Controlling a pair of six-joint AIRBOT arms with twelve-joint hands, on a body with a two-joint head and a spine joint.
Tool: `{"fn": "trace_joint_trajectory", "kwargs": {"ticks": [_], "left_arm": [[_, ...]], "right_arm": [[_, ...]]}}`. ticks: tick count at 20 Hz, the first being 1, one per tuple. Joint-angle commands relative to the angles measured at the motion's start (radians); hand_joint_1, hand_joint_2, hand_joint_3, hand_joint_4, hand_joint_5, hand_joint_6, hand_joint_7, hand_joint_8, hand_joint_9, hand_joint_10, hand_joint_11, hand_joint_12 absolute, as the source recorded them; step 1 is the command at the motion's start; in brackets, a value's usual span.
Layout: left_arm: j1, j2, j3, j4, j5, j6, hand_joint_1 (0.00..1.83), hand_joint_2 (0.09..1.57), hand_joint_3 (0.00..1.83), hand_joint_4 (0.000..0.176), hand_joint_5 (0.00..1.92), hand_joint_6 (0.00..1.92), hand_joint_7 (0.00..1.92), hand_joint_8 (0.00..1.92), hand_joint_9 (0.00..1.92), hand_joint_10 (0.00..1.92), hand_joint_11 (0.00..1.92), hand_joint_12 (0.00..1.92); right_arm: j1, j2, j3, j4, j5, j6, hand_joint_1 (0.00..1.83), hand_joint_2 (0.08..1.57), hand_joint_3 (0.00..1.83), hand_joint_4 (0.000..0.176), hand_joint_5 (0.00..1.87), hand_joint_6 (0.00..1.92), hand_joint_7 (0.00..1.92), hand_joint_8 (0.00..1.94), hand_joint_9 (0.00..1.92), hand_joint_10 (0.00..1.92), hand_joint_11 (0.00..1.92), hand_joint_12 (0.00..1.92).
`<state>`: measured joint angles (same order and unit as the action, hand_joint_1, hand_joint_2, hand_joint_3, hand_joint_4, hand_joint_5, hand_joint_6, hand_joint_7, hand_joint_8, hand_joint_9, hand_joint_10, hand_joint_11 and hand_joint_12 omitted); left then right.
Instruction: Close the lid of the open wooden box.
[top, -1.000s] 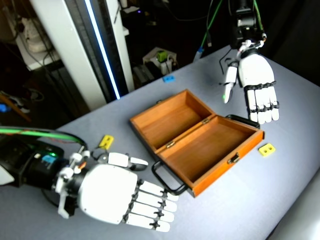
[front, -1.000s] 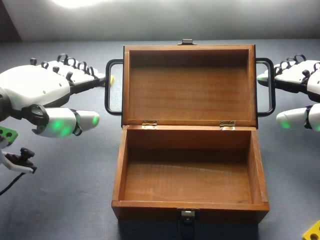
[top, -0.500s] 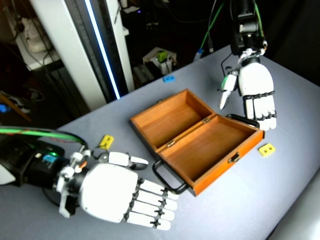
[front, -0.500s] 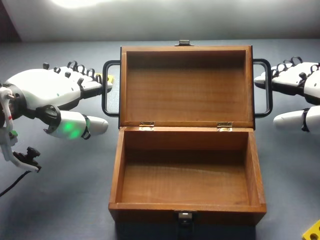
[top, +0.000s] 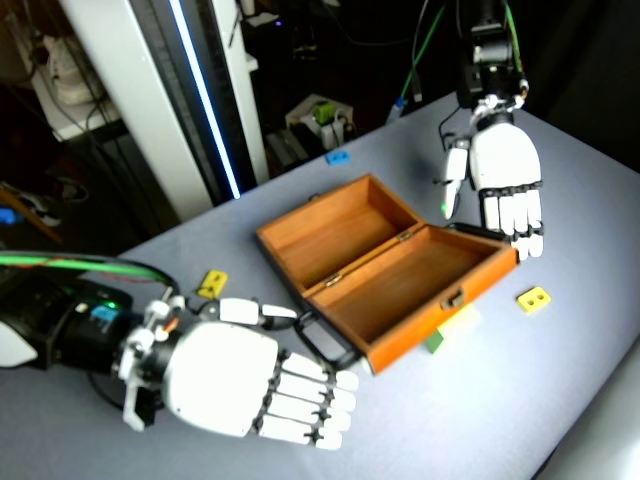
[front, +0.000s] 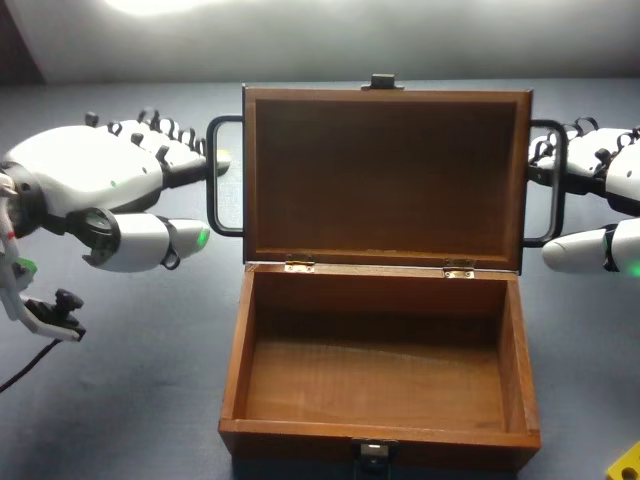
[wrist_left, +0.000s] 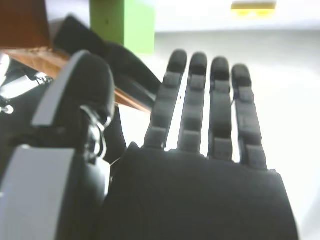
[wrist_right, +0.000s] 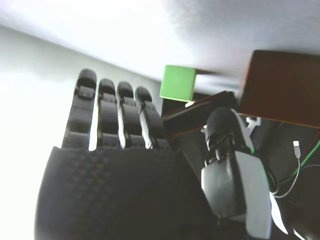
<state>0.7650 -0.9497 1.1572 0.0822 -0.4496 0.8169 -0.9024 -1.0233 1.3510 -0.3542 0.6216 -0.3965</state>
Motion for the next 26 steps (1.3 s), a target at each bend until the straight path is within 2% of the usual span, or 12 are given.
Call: {"fn": "trace_joint_trajectory", "kwargs": {"ticks": [1, 3, 4, 9, 12, 15, 16, 17, 19, 20, 26], "left_arm": [[-0.009, 0.001, -0.017, 0.01, -0.19, -0.005, 0.0, 1.57, 0.09, 0.0, 0.15, 0.0, 0.15, 0.01, 0.08, 0.0, 0.04, 0.01], [0.005, 0.033, -0.05, 0.01, -0.241, -0.006, 0.0, 1.49, 0.01, 0.0, 0.11, 0.0, 0.14, 0.0, 0.1, 0.0, 0.05, 0.01], [0.015, 0.051, -0.068, 0.01, -0.267, -0.006, 0.0, 1.54, 0.03, 0.0, 0.12, 0.0, 0.14, 0.0, 0.11, 0.01, 0.07, 0.01], [0.08, 0.131, -0.141, -0.008, -0.391, -0.017, 0.0, 1.57, 0.05, 0.0, 0.12, 0.0, 0.15, 0.01, 0.13, 0.0, 0.07, 0.01], [0.122, 0.166, -0.176, -0.024, -0.442, -0.017, 0.0, 1.57, 0.21, 0.0, 0.14, 0.01, 0.13, 0.0, 0.15, 0.0, 0.14, 0.04], [0.14, 0.177, -0.19, -0.029, -0.46, -0.021, 0.0, 1.57, 0.23, 0.0, 0.16, 0.0, 0.12, 0.0, 0.23, 0.01, 0.23, 0.1], [0.146, 0.181, -0.195, -0.031, -0.465, -0.022, 0.07, 1.57, 0.26, 0.0, 0.18, 0.0, 0.13, 0.0, 0.19, 0.01, 0.17, 0.09], [0.15, 0.185, -0.199, -0.032, -0.468, -0.023, 0.03, 1.57, 0.27, 0.0, 0.17, 0.0, 0.11, 0.0, 0.15, 0.0, 0.13, 0.08], [0.157, 0.188, -0.204, -0.037, -0.469, -0.024, 0.08, 1.57, 0.27, 0.0, 0.21, 0.0, 0.13, 0.0, 0.16, 0.0, 0.12, 0.09], [0.162, 0.188, -0.205, -0.041, -0.467, -0.026, 0.02, 1.57, 0.22, 0.0, 0.22, 0.0, 0.15, 0.01, 0.18, 0.01, 0.15, 0.11], [0.223, 0.195, -0.222, -0.077, -0.481, -0.03, 0.0, 1.57, 0.17, 0.0, 0.19, 0.0, 0.14, 0.0, 0.16, 0.0, 0.13, 0.11]], "right_arm": [[0.014, 0.006, -0.008, 0.045, 0.167, 0.011, 0.0, 1.27, 0.0, 0.0, 0.01, 0.0, 0.01, 0.0, 0.0, 0.0, 0.07, 0.01], [0.014, 0.027, -0.03, 0.047, 0.196, 0.011, 0.0, 1.27, 0.0, 0.0, 0.02, 0.01, 0.01, 0.0, 0.0, 0.0, 0.06, 0.01], [0.014, 0.04, -0.043, 0.047, 0.211, 0.011, 0.0, 1.28, 0.0, 0.0, 0.03, 0.01, 0.01, 0.0, 0.0, 0.0, 0.05, 0.01], [0.013, 0.108, -0.11, 0.026, 0.271, 0.011, 0.0, 1.27, 0.0, 0.0, 0.03, 0.01, 0.02, 0.01, 0.0, 0.0, 0.06, 0.01], [0.013, 0.137, -0.152, 0.003, 0.304, 0.011, 0.0, 1.27, 0.0, 0.0, 0.01, 0.0, 0.0, 0.0, 0.0, 0.0, 0.03, 0.01], [0.008, 0.141, -0.179, -0.008, 0.33, 0.011, 0.0, 1.28, 0.0, 0.0, 0.0, 0.0, 0.0, 0.0, 0.0, 0.0, 0.01, 0.0], [-0.003, 0.141, -0.188, -0.009, 0.344, 0.014, 0.0, 1.27, 0.0, 0.0, 0.0, 0.0, 0.0, 0.0, 0.0, 0.0, 0.0, 0.0], [-0.016, 0.141, -0.194, -0.011, 0.357, 0.023, 0.0, 1.25, 0.0, 0.0, 0.0, 0.0, 0.0, 0.0, 0.0, 0.0, 0.0, 0.0], [-0.047, 0.141, -0.196, -0.029, 0.375, 0.063, 0.0, 1.26, 0.0, 0.0, 0.0, 0.0, 0.0, 0.0, 0.0, 0.0, 0.0, 0.0], [-0.063, 0.138, -0.197, -0.04, 0.382, 0.087, 0.01, 1.27, 0.0, 0.0, 0.0, 0.0, 0.0, 0.0, 0.0, 0.0, 0.0, 0.0], [-0.103, 0.131, -0.222, -0.051, 0.399, 0.104, 0.12, 1.22, 0.0, 0.0, 0.0, 0.0, 0.0, 0.0, 0.0, 0.0, 0.0, 0.0]]}}
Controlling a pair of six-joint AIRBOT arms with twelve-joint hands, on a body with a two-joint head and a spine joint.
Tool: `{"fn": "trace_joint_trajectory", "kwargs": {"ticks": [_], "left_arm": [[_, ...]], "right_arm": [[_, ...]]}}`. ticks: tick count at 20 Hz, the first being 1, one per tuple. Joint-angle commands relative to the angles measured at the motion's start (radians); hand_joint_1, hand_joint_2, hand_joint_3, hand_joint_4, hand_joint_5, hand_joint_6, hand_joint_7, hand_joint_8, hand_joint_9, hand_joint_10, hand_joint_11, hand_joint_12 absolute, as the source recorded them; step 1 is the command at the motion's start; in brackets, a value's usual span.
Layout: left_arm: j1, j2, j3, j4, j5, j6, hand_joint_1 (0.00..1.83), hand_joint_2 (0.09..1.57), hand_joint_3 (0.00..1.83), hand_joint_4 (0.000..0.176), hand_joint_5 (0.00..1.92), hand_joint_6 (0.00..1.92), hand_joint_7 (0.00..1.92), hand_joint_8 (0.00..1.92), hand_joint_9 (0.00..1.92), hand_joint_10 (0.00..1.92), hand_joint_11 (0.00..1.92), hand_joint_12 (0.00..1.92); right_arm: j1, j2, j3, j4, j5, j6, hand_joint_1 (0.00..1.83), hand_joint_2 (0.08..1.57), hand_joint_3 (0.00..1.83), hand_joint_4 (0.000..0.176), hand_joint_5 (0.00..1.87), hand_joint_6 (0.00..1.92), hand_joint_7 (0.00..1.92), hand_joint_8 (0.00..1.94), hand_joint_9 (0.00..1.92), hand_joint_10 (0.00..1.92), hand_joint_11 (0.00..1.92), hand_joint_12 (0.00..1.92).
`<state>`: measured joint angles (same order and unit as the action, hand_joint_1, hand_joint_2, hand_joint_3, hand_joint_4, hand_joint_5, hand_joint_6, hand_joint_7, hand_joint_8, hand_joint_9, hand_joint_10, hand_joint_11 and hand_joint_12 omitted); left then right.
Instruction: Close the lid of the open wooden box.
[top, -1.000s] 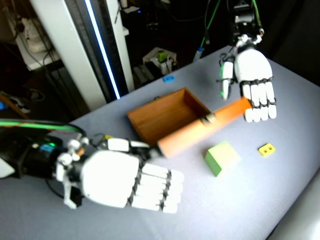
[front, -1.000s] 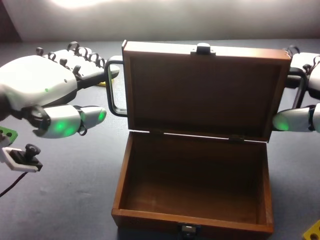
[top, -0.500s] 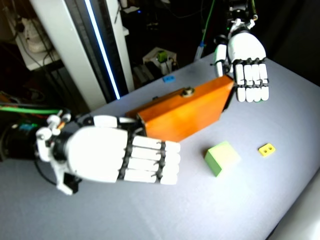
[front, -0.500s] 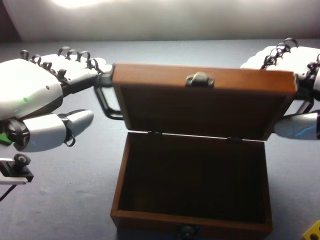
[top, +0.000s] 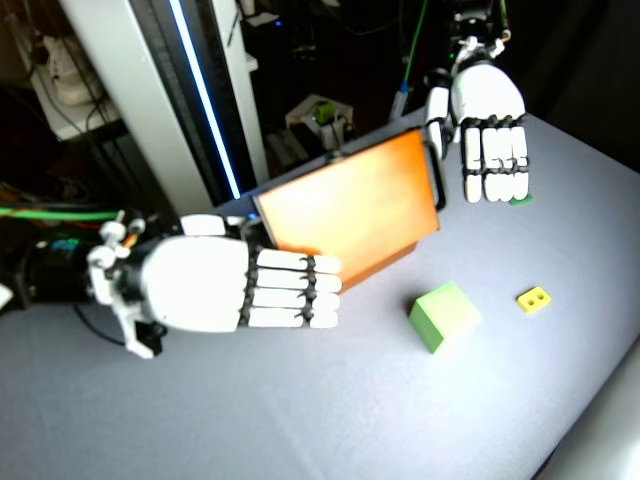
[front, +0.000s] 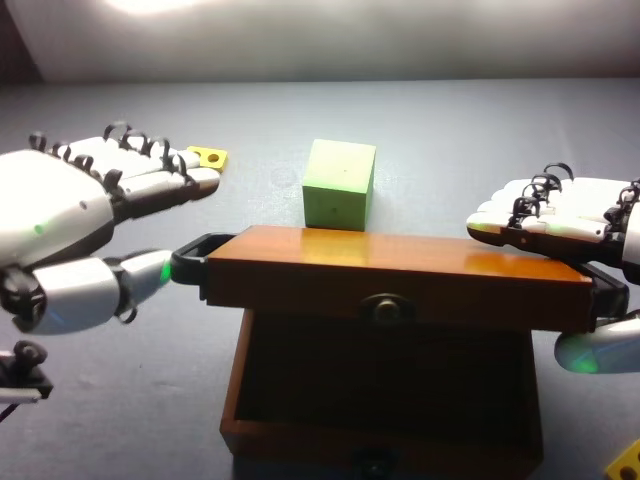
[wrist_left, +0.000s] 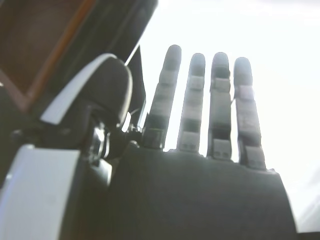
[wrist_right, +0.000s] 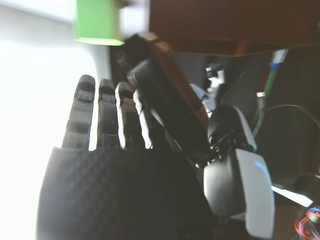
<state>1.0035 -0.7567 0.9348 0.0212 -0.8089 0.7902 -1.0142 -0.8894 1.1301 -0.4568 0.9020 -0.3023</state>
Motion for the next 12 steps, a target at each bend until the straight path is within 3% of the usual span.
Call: {"fn": "trace_joint_trajectory", "kwargs": {"ticks": [1, 5, 7, 10, 11, 12], "left_arm": [[0.003, 0.004, 0.0, -0.032, -0.126, -0.003, 0.0, 1.57, 0.16, 0.0, 0.17, 0.0, 0.14, 0.0, 0.15, 0.0, 0.1, 0.1], [0.046, 0.008, -0.002, -0.077, -0.152, -0.003, 0.01, 1.57, 0.21, 0.0, 0.17, 0.0, 0.14, 0.0, 0.14, 0.0, 0.1, 0.14], [0.064, 0.01, -0.005, -0.089, -0.162, -0.003, 0.05, 1.57, 0.23, 0.0, 0.17, 0.0, 0.13, 0.0, 0.1, 0.0, 0.04, 0.12], [0.067, 0.008, -0.006, -0.09, -0.163, -0.003, 0.06, 1.57, 0.23, 0.0, 0.18, 0.0, 0.13, 0.0, 0.11, 0.0, 0.05, 0.13], [0.067, 0.008, -0.007, -0.09, -0.164, -0.003, 0.01, 1.57, 0.22, 0.0, 0.18, 0.0, 0.14, 0.0, 0.11, 0.0, 0.05, 0.13], [0.067, 0.008, -0.008, -0.09, -0.164, -0.003, 0.01, 1.57, 0.22, 0.0, 0.18, 0.0, 0.14, 0.0, 0.11, 0.0, 0.05, 0.13]], "right_arm": [[0.006, -0.001, -0.008, 0.046, 0.121, 0.018, 0.19, 1.17, 0.0, 0.0, 0.0, 0.0, 0.0, 0.0, 0.0, 0.0, 0.0, 0.0], [-0.007, 0.001, -0.014, 0.047, 0.122, 0.019, 0.17, 1.15, 0.0, 0.0, 0.0, 0.0, 0.0, 0.0, 0.0, 0.0, 0.0, 0.0], [-0.022, 0.001, -0.02, 0.047, 0.122, 0.021, 0.28, 1.11, 0.0, 0.004, 0.0, 0.0, 0.0, 0.0, 0.0, 0.0, 0.0, 0.0], [-0.061, 0.001, -0.022, 0.058, 0.122, 0.028, 0.52, 1.05, 0.0, 0.077, 0.0, 0.0, 0.0, 0.0, 0.0, 0.0, 0.0, 0.0], [-0.073, 0.001, -0.023, 0.067, 0.122, 0.028, 0.57, 1.04, 0.0, 0.092, 0.0, 0.0, 0.0, 0.0, 0.0, 0.0, 0.0, 0.0], [-0.08, 0.001, -0.025, 0.071, 0.122, 0.029, 0.57, 1.04, 0.0, 0.092, 0.0, 0.0, 0.0, 0.0, 0.0, 0.0, 0.0, 0.0]]}}
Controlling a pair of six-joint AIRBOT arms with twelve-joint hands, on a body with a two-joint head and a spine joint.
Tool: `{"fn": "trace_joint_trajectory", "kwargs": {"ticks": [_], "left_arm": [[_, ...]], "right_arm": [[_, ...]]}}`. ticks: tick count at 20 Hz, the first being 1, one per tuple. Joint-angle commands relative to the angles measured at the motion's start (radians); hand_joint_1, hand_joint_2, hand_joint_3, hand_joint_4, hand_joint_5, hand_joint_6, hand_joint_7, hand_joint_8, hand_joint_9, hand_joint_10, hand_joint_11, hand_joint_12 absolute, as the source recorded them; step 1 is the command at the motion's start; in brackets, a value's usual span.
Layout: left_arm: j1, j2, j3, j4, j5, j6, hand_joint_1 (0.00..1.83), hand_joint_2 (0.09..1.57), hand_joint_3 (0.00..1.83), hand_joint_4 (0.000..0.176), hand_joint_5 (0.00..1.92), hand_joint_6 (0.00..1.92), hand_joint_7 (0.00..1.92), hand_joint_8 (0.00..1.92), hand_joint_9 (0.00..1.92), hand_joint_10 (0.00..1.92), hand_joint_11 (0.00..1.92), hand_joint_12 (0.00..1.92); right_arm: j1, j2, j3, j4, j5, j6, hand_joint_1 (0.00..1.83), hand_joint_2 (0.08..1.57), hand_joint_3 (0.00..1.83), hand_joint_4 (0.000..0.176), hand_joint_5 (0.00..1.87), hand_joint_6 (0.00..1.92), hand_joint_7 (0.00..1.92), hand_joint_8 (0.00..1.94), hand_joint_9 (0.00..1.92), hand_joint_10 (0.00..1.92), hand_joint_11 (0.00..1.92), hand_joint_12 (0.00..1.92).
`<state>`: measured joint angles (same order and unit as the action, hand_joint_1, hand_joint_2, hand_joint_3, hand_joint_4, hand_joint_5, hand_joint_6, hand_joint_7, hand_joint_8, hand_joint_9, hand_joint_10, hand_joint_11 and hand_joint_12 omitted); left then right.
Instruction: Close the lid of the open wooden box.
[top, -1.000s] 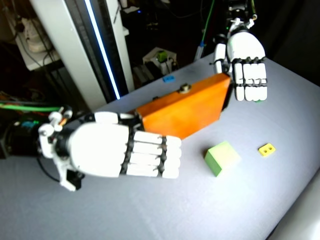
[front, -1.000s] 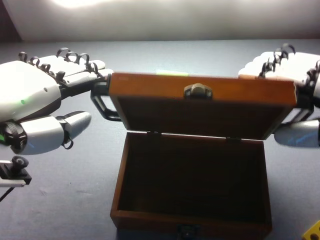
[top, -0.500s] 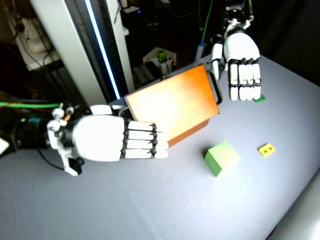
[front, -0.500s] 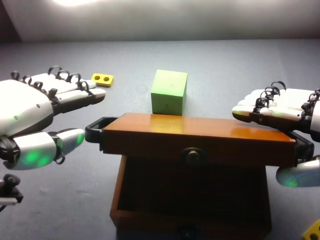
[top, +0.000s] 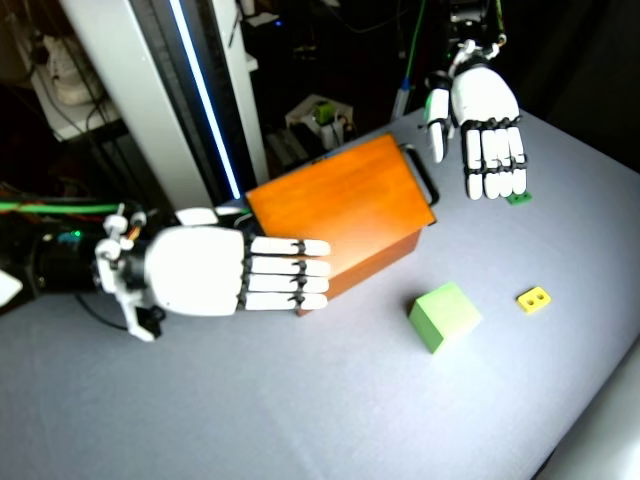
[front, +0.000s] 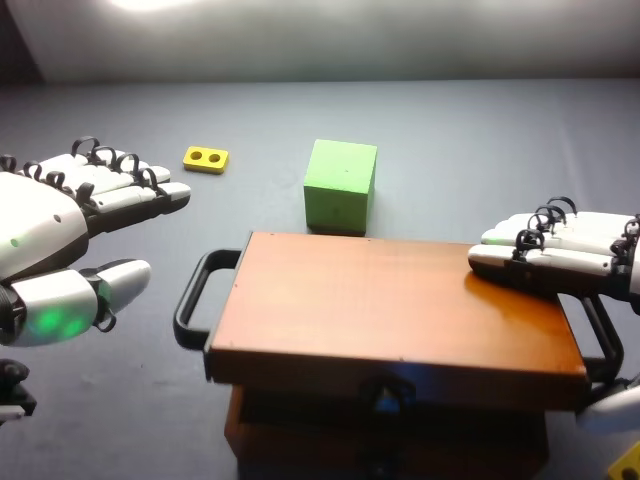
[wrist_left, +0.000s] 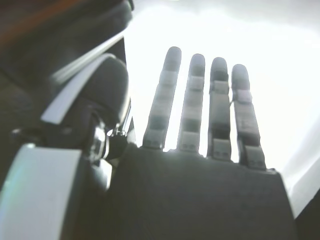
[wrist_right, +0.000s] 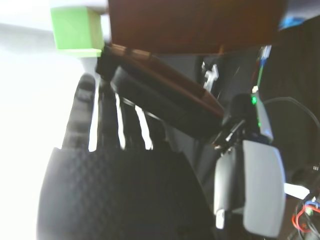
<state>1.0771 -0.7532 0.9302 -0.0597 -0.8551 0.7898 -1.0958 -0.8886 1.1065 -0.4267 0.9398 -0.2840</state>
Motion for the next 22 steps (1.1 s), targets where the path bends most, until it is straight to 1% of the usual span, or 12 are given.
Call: {"fn": "trace_joint_trajectory", "kwargs": {"ticks": [1, 2, 5, 11, 13, 15, 16, 18, 19, 20, 21, 22], "left_arm": [[-0.004, 0.005, -0.004, -0.01, -0.118, -0.003, 0.0, 1.57, 0.21, 0.0, 0.18, 0.0, 0.14, 0.0, 0.13, 0.01, 0.09, 0.15], [-0.002, 0.006, -0.005, -0.01, -0.118, -0.004, 0.0, 1.57, 0.21, 0.0, 0.17, 0.0, 0.12, 0.0, 0.12, 0.0, 0.08, 0.14], [0.0, 0.003, -0.005, -0.012, -0.119, -0.004, 0.0, 1.57, 0.19, 0.0, 0.17, 0.0, 0.12, 0.0, 0.11, 0.0, 0.05, 0.13], [0.0, -0.001, -0.005, -0.012, -0.119, -0.005, 0.0, 1.57, 0.19, 0.0, 0.17, 0.0, 0.11, 0.0, 0.11, 0.0, 0.08, 0.14], [0.0, -0.003, -0.005, -0.015, -0.13, -0.005, 0.0, 1.57, 0.19, 0.0, 0.17, 0.0, 0.11, 0.0, 0.11, 0.0, 0.08, 0.14], [0.0, -0.008, -0.005, -0.028, -0.168, -0.005, 0.0, 1.57, 0.2, 0.0, 0.17, 0.0, 0.11, 0.0, 0.11, 0.0, 0.05, 0.12], [0.0, -0.009, -0.006, -0.037, -0.198, -0.005, 0.0, 1.57, 0.17, 0.0, 0.16, 0.0, 0.14, 0.01, 0.14, 0.01, 0.07, 0.14], [-0.001, -0.011, -0.01, -0.063, -0.296, -0.005, 0.0, 1.57, 0.04, 0.0, 0.24, 0.0, 0.25, 0.0, 0.24, 0.01, 0.0, 0.61], [-0.002, -0.011, -0.012, -0.073, -0.341, -0.005, 0.0, 1.57, 0.03, 0.0, 0.24, 0.0, 0.21, 0.0, 0.19, 0.0, 0.0, 0.61], [-0.004, -0.012, -0.014, -0.083, -0.391, -0.005, 0.0, 1.57, 0.03, 0.0, 0.24, 0.0, 0.21, 0.0, 0.19, 0.0, 0.0, 0.61], [-0.008, -0.012, -0.016, -0.091, -0.443, -0.005, 0.0, 1.55, 0.01, 0.0, 0.2, 0.0, 0.16, 0.0, 0.16, 0.0, 0.0, 0.64], [-0.015, -0.015, -0.016, -0.094, -0.507, -0.005, 0.0, 1.57, 0.01, 0.0, 0.11, 0.01, 0.06, 0.02, 0.03, 0.0, 0.0, 0.25]], "right_arm": [[0.0, 0.001, -0.006, 0.041, 0.083, 0.014, 0.61, 1.03, 0.0, 0.151, 0.0, 0.0, 0.0, 0.0, 0.0, 0.0, 0.0, 0.0], [-0.006, 0.008, -0.011, 0.038, 0.08, 0.02, 0.62, 1.02, 0.0, 0.157, 0.0, 0.0, 0.0, 0.0, 0.0, 0.0, 0.0, 0.0], [-0.037, 0.03, -0.023, 0.043, 0.077, 0.024, 0.62, 1.03, 0.0, 0.128, 0.0, 0.0, 0.0, 0.0, 0.0, 0.0, 0.0, 0.0], [-0.061, 0.047, -0.04, 0.04, 0.076, 0.033, 0.59, 1.02, 0.0, 0.165, 0.0, 0.0, 0.0, 0.0, 0.0, 0.0, 0.0, 0.0], [-0.064, 0.06, -0.047, 0.04, 0.083, 0.034, 0.57, 1.02, 0.0, 0.161, 0.0, 0.0, 0.0, 0.0, 0.0, 0.0, 0.0, 0.0], [-0.064, 0.068, -0.046, 0.057, 0.121, 0.034, 0.49, 1.03, 0.0, 0.15, 0.0, 0.0, 0.0, 0.0, 0.0, 0.0, 0.0, 0.0], [-0.064, 0.069, -0.042, 0.077, 0.154, 0.033, 0.39, 1.06, 0.01, 0.121, 0.0, 0.0, 0.0, 0.0, 0.0, 0.0, 0.0, 0.0], [-0.064, 0.07, -0.035, 0.159, 0.247, -0.003, 0.2, 1.13, 0.03, 0.099, 0.0, 0.0, 0.0, 0.0, 0.0, 0.0, 0.0, 0.0], [-0.064, 0.071, -0.035, 0.193, 0.284, -0.025, 0.17, 1.17, 0.01, 0.079, 0.0, 0.0, 0.0, 0.0, 0.0, 0.0, 0.01, 0.0], [-0.064, 0.075, -0.033, 0.23, 0.334, -0.05, 0.17, 1.17, 0.01, 0.079, 0.0, 0.0, 0.0, 0.0, 0.0, 0.0, 0.01, 0.0], [-0.063, 0.082, -0.031, 0.265, 0.387, -0.07, 0.13, 1.23, 0.02, 0.043, 0.0, 0.0, 0.0, 0.0, 0.0, 0.0, 0.02, 0.0], [-0.063, 0.09, -0.031, 0.313, 0.457, -0.097, 0.29, 1.26, 0.02, 0.055, 0.0, 0.0, 0.0, 0.0, 0.0, 0.0, 0.0, 0.0]]}}
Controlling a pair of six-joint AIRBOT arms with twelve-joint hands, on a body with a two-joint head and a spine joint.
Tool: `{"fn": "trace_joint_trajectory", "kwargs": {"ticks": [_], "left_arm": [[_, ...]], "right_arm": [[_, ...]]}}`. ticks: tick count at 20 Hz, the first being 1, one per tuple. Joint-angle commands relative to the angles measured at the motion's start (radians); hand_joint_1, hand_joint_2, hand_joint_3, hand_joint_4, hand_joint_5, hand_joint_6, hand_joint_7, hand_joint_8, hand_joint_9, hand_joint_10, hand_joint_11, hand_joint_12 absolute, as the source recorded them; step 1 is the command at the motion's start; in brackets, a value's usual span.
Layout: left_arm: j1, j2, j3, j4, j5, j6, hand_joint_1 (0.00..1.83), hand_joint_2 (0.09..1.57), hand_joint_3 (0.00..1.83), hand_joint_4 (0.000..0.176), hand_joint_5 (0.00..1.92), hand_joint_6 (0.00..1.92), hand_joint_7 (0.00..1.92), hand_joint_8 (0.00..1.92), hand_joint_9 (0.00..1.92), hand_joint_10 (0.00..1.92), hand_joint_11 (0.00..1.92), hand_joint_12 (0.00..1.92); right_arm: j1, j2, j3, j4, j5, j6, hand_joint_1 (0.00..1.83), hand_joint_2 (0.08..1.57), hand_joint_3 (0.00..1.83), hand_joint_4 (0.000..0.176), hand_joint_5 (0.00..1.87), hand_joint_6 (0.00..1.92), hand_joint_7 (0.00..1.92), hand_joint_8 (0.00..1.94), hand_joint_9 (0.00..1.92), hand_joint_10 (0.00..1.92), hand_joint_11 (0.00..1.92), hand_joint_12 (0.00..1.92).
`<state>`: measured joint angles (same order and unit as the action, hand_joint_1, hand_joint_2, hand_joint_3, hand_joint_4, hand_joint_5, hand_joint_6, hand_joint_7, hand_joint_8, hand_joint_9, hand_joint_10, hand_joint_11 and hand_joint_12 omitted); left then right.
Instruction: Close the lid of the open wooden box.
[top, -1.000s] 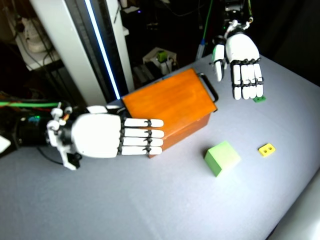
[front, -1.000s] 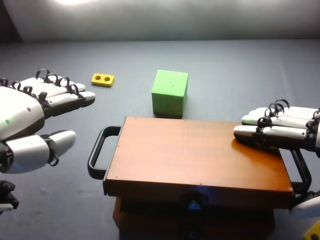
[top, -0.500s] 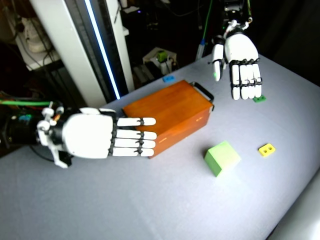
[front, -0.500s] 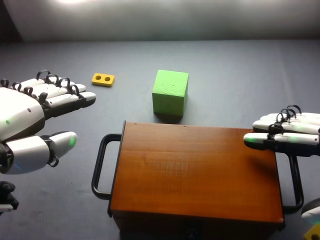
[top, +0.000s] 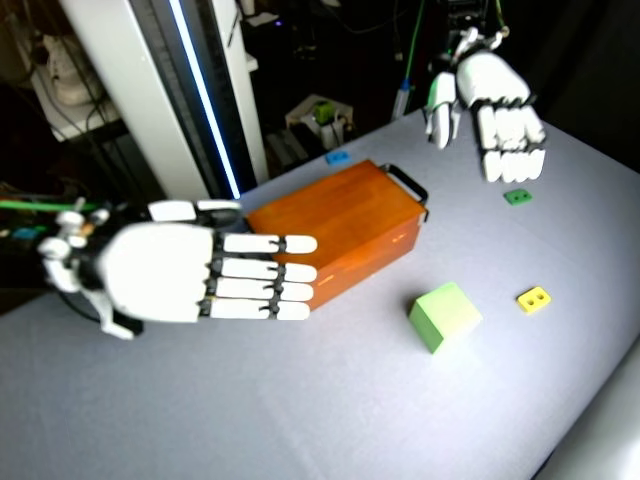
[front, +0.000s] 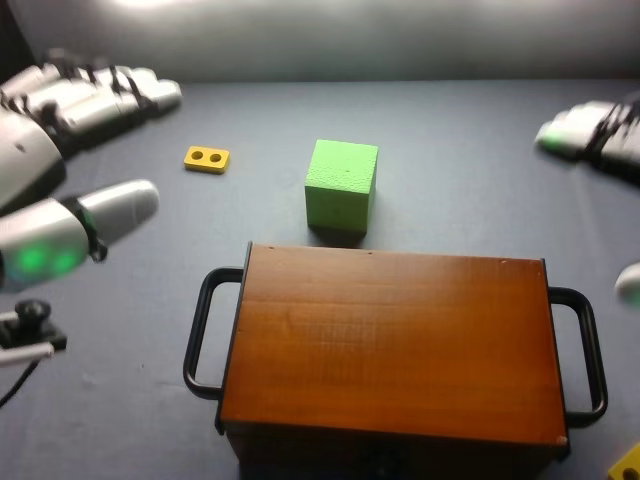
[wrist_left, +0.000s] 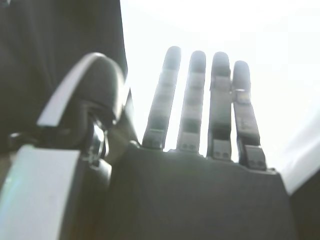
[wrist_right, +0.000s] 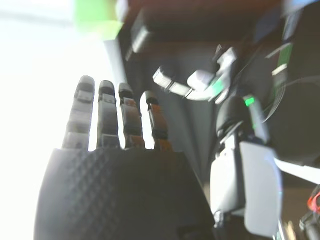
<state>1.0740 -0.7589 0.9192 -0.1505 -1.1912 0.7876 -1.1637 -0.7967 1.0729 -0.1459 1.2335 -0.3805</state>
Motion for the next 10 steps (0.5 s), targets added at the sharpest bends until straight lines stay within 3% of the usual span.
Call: {"fn": "trace_joint_trajectory", "kwargs": {"ticks": [1, 2, 3, 4, 5, 7, 8, 9, 10], "left_arm": [[-0.016, -0.012, -0.005, -0.005, -0.201, -0.003, 0.0, 1.57, 0.06, 0.0, 0.09, 0.01, 0.01, 0.0, 0.01, 0.0, 0.0, 0.05], [-0.02, -0.016, -0.005, -0.005, -0.237, -0.003, 0.0, 1.53, 0.03, 0.0, 0.14, 0.01, 0.04, 0.0, 0.0, 0.0, 0.0, 0.01], [-0.023, -0.021, -0.006, -0.007, -0.275, -0.003, 0.0, 1.47, 0.0, 0.005, 0.09, 0.0, 0.02, 0.0, 0.0, 0.0, 0.0, 0.0], [-0.024, -0.023, -0.009, -0.01, -0.306, -0.003, 0.0, 1.42, 0.0, 0.038, 0.04, 0.0, 0.0, 0.0, 0.0, 0.0, 0.0, 0.0], [-0.024, -0.023, -0.011, -0.014, -0.326, -0.003, 0.0, 1.47, 0.0, 0.0, 0.03, 0.0, 0.03, 0.01, 0.01, 0.0, 0.0, 0.0], [-0.018, -0.034, -0.01, -0.025, -0.391, -0.033, 0.0, 1.47, 0.0, 0.0, 0.0, 0.0, 0.04, 0.01, 0.03, 0.01, 0.03, 0.01], [-0.018, -0.038, -0.007, -0.025, -0.405, -0.043, 0.0, 1.44, 0.0, 0.0, 0.0, 0.0, 0.02, 0.0, 0.04, 0.02, 0.03, 0.02], [-0.016, -0.044, -0.003, -0.026, -0.419, -0.056, 0.12, 1.46, 0.0, 0.0, 0.0, 0.0, 0.04, 0.01, 0.08, 0.02, 0.01, 0.0], [-0.013, -0.05, 0.005, -0.027, -0.445, -0.08, 0.1, 1.44, 0.0, 0.004, 0.0, 0.0, 0.04, 0.0, 0.09, 0.02, 0.02, 0.01]], "right_arm": [[0.005, -0.001, 0.001, 0.061, 0.203, -0.018, 0.25, 1.25, 0.01, 0.09, 0.0, 0.0, 0.0, 0.0, 0.0, 0.0, 0.0, 0.0], [0.005, -0.001, -0.001, 0.101, 0.259, -0.041, 0.24, 1.24, 0.0, 0.085, 0.04, 0.01, 0.0, 0.0, 0.0, 0.0, 0.01, 0.0], [0.005, -0.002, -0.006, 0.148, 0.322, -0.066, 0.39, 1.24, 0.0, 0.028, 0.14, 0.02, 0.07, 0.01, 0.04, 0.0, 0.07, 0.02], [0.005, -0.003, -0.011, 0.18, 0.374, -0.079, 0.48, 1.21, 0.0, 0.0, 0.24, 0.01, 0.18, 0.01, 0.16, 0.01, 0.19, 0.04], [0.005, -0.008, -0.012, 0.202, 0.422, -0.082, 0.46, 1.23, 0.01, 0.0, 0.26, 0.01, 0.2, 0.01, 0.19, 0.01, 0.23, 0.05], [0.011, -0.031, -0.019, 0.265, 0.529, -0.085, 0.65, 1.18, 0.0, 0.0, 0.19, 0.01, 0.19, 0.01, 0.18, 0.0, 0.25, 0.05], [0.039, -0.037, -0.02, 0.252, 0.529, -0.091, 0.82, 1.14, 0.0, 0.026, 0.18, 0.0, 0.23, 0.0, 0.22, 0.0, 0.27, 0.04], [0.08, -0.048, -0.015, 0.226, 0.529, -0.095, 0.88, 1.18, 0.0, 0.0, 0.33, 0.02, 0.27, 0.0, 0.23, 0.0, 0.24, 0.02], [0.135, -0.055, -0.011, 0.19, 0.529, -0.095, 0.8, 1.18, 0.0, 0.025, 0.29, 0.0, 0.19, 0.0, 0.16, 0.0, 0.14, 0.0]]}}
